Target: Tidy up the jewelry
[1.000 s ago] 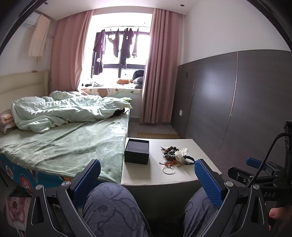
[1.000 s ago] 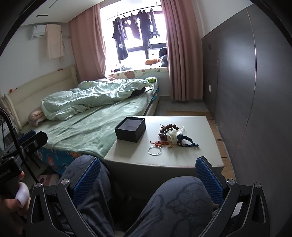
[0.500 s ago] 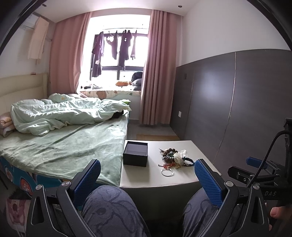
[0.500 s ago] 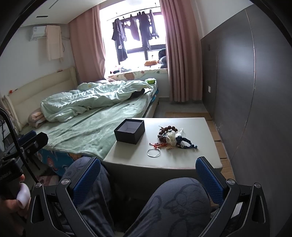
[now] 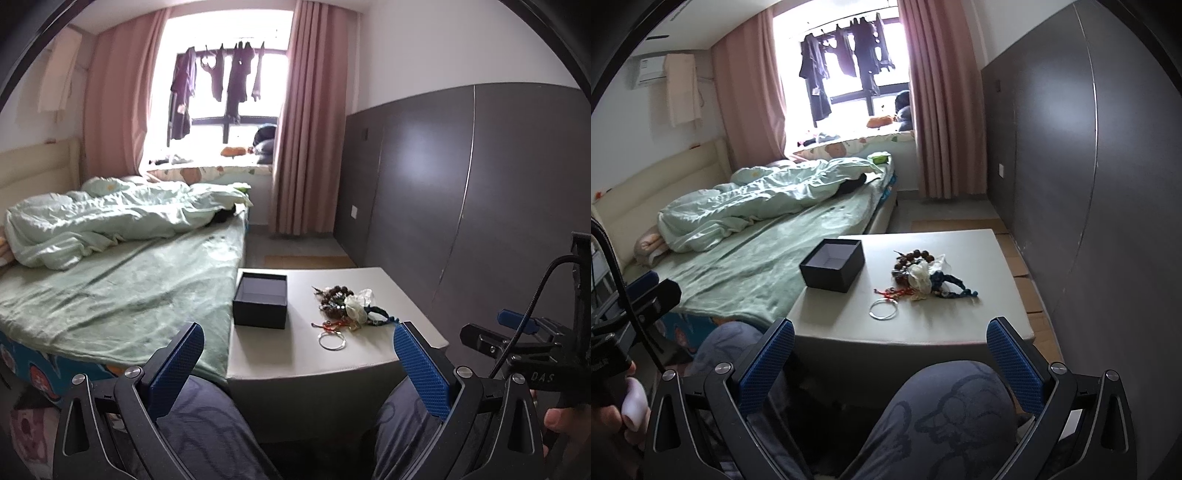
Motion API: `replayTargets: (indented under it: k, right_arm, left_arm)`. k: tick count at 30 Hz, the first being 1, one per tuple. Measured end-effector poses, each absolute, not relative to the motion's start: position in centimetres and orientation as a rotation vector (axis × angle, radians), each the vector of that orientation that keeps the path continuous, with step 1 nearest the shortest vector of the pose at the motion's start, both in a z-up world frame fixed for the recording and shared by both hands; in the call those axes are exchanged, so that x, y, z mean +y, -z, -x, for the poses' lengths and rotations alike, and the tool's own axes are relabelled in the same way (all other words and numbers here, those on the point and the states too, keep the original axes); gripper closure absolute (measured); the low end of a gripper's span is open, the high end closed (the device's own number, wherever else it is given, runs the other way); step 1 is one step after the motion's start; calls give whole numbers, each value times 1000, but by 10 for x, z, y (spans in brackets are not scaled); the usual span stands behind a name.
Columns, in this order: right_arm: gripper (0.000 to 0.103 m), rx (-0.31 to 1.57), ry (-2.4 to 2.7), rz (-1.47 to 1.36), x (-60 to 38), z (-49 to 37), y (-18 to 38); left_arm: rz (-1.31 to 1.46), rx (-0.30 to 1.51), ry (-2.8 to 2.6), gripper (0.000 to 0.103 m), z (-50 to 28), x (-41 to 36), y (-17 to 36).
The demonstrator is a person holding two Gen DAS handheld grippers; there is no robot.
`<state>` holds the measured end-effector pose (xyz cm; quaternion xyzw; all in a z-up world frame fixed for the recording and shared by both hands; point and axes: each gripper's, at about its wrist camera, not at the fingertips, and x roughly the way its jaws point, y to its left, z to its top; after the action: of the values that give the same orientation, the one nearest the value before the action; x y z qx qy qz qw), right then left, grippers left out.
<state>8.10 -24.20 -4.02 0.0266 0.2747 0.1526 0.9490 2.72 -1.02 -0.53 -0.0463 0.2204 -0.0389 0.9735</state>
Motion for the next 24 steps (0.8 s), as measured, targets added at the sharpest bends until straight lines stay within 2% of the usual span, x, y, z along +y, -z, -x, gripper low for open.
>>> replayTargets:
  k: [13,19,22,24]
  right_arm:
    - [0,630,-283,-95,-255,-146,69]
    - [0,665,-305,-115,-264,-171,84]
    - [7,687,-316,-126,-270,-182,90]
    - [14,699,-334,-139,-274,-190,95]
  left_arm:
    - [195,545,135,1,-96,2,32]
    - [220,630,184,10,-135,-4,56]
    - [247,690,216,19,-156,-11,72]
    - [256,724,233,29,-170,-17,83]
